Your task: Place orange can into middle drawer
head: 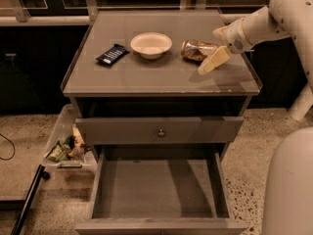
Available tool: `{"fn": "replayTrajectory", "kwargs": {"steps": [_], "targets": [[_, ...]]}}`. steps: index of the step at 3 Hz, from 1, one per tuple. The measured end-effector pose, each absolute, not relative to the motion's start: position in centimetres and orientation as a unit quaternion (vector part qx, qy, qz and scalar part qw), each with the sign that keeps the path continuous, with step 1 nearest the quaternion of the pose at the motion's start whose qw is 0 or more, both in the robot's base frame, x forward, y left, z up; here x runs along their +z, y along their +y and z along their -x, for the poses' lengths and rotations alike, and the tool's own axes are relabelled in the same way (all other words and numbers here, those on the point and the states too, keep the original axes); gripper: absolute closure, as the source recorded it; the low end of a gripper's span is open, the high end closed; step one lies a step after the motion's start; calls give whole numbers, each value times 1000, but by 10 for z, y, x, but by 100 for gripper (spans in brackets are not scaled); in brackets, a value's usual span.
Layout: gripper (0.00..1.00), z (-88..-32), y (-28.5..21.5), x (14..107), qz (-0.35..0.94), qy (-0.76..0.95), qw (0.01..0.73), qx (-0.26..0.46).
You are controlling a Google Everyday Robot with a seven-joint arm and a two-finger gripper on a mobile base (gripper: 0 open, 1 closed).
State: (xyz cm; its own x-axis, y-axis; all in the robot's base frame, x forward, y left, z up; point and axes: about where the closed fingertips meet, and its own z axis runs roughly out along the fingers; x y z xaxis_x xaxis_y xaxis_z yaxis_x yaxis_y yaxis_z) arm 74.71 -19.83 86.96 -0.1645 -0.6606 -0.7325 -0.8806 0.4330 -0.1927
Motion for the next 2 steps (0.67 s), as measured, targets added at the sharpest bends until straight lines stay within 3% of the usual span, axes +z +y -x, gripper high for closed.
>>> {"fn": "replayTrajectory", "kwargs": {"steps": [2], "targets": [[0,-765,-188,860,502,751,397,163]]}}
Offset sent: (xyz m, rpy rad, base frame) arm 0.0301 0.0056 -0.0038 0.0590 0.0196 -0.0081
